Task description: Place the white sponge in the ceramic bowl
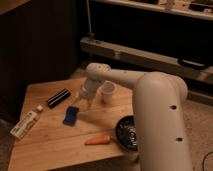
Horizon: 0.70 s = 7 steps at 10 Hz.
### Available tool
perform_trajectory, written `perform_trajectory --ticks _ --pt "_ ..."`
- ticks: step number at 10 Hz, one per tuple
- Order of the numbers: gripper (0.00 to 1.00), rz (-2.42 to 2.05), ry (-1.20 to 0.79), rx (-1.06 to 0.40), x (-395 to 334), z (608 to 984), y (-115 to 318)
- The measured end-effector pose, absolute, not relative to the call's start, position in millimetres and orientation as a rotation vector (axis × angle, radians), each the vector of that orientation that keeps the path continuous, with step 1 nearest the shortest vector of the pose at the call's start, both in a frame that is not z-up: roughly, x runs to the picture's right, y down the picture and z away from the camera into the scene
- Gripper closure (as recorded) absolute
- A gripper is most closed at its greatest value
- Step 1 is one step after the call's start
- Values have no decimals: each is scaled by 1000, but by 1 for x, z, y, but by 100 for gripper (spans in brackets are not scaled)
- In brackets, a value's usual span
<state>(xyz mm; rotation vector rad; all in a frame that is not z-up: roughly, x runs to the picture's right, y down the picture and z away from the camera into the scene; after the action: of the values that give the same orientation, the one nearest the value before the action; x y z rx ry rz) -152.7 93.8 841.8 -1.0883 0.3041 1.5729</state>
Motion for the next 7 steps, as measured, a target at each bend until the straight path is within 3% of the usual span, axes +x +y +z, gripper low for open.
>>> perform_trajectory --ticks 7 --pt "35 1553 309 -1110 -171 846 106"
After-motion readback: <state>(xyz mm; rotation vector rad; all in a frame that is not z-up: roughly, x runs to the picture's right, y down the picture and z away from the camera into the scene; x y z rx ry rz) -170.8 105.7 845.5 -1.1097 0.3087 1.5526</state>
